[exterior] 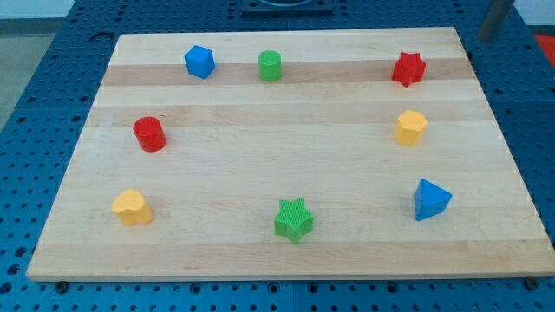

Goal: Nudge the red star down a bit

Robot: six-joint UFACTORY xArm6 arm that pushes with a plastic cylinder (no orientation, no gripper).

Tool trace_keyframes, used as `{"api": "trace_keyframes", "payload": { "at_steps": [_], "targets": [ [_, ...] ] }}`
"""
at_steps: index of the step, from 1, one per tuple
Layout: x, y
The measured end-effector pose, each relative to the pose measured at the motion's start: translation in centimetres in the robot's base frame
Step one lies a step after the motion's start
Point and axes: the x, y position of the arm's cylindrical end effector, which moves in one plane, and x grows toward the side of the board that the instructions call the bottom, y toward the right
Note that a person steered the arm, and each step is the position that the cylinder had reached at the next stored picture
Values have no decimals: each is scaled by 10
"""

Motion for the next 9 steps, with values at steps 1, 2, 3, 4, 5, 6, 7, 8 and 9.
{"api": "trace_keyframes", "payload": {
  "at_steps": [1, 2, 3, 4, 5, 6, 7, 8, 9],
  "targets": [
    [7, -7],
    [7, -34],
    [7, -71],
    [12, -114],
    [40, -127],
    [54, -127],
    [55, -127],
    [60, -127],
    [74, -126]
  ]
}}
